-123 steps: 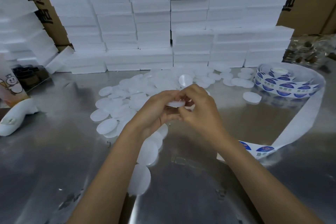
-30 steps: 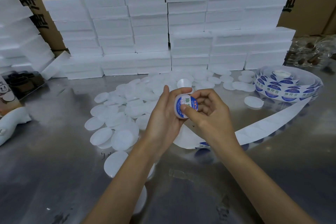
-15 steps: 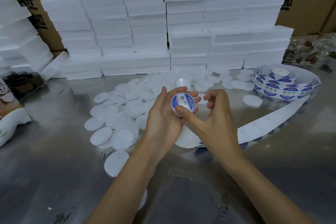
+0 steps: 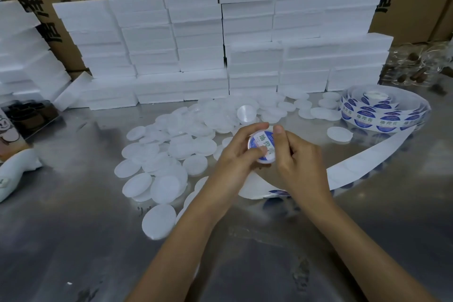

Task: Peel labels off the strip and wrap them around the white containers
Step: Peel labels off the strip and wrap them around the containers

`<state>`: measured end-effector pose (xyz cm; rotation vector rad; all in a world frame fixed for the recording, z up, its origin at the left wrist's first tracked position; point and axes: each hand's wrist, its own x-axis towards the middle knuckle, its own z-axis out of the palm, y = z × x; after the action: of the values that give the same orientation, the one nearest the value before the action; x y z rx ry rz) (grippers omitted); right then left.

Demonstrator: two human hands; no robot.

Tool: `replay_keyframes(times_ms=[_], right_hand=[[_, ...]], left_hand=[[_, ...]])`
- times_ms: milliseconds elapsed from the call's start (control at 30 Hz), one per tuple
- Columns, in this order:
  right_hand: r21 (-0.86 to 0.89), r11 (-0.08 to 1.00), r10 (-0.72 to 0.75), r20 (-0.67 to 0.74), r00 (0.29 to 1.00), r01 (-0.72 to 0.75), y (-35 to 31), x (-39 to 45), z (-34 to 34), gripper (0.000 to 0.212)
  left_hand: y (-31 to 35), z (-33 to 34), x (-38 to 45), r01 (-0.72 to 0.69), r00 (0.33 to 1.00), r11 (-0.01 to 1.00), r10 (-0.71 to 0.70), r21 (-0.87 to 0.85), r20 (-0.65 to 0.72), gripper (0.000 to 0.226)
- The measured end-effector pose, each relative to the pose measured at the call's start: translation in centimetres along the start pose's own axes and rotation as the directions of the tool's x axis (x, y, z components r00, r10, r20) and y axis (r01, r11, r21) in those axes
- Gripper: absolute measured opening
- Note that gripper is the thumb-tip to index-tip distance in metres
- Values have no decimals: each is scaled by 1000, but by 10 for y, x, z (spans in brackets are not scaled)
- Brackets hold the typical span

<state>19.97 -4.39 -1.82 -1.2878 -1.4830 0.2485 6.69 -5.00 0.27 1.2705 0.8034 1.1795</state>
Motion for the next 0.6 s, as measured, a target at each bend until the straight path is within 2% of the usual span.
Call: replay_keyframes(times_ms=[33, 100, 200, 300, 400, 500, 600], right_hand=[[0, 1000, 3, 11, 1000, -3, 2, 1, -1, 41], [36, 999, 24, 53, 998, -26, 5, 1, -2, 42], [158, 985, 53, 104, 993, -69, 4, -2, -2, 44], [86, 996, 4, 202, 979, -22, 4, -5, -1, 56], [50, 998, -40, 269, 962, 28, 3, -9, 1, 51], [33, 999, -27, 204, 979, 20, 1, -8, 2, 42], [4, 1000, 4, 91, 996, -4, 3, -5, -2, 39]], left_hand=[[0, -3, 0, -43, 999, 993, 43, 107, 0, 36], [1, -9, -2, -94, 995, 979, 96, 181, 2, 37], [3, -10, -3, -89, 988, 984, 108, 157, -115, 32], [2, -10, -2, -87, 959, 983, 126, 162, -252, 27], [2, -12, -2, -120, 938, 983, 157, 137, -307, 28], [2, -12, -2, -100, 955, 988, 129, 121, -267, 26], [3, -11, -3, -92, 986, 994, 100, 63, -132, 19]])
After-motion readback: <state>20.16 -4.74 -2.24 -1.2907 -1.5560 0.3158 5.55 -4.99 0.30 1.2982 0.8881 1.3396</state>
